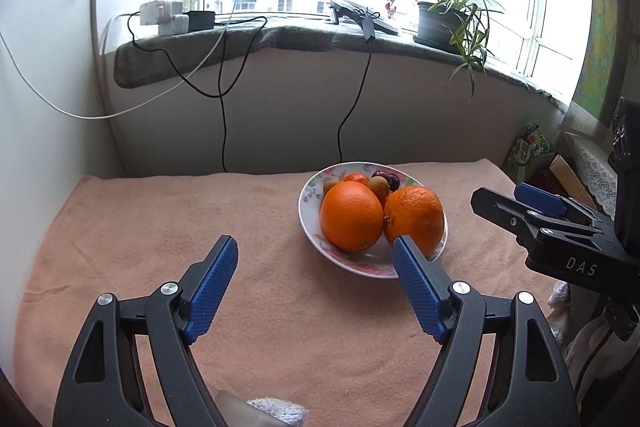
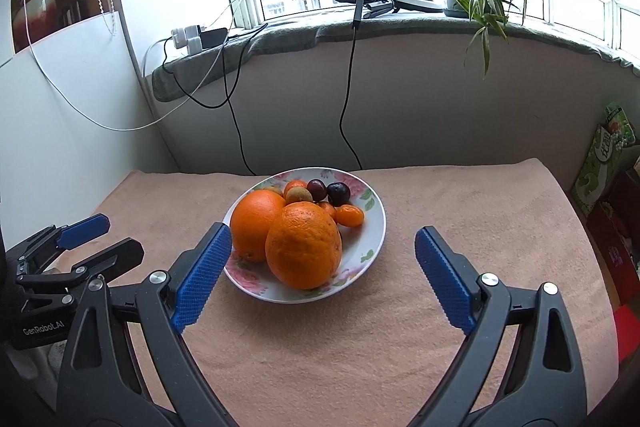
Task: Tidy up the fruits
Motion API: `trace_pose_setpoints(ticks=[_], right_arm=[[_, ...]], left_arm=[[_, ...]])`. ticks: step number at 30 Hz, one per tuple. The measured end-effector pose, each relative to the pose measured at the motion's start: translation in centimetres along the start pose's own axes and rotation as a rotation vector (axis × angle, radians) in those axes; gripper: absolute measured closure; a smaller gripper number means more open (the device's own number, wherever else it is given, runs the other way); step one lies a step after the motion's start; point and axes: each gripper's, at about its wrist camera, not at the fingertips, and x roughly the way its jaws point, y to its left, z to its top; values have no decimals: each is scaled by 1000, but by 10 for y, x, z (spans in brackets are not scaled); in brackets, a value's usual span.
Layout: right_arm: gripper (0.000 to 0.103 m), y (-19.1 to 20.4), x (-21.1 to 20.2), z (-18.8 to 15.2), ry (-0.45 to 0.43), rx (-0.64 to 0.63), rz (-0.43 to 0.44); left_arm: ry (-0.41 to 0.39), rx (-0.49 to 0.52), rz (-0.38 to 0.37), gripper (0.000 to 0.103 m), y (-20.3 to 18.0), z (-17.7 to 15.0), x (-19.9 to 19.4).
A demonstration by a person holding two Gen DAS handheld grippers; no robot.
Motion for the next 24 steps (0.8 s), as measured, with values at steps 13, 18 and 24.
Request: trace_pose_setpoints(ticks=[13,18,24], right_arm=[[8,-4,-3,-4,4,18,2],[8,-4,-3,-6,11,20,2],[8,-6,-4,-7,13,27,2]], left_arm=[[-1,23,-1,23,-10,-2,-5],[1,19,-7,23,-11,-3,-6],[-5,30,-15,23,-13,-4,-8]])
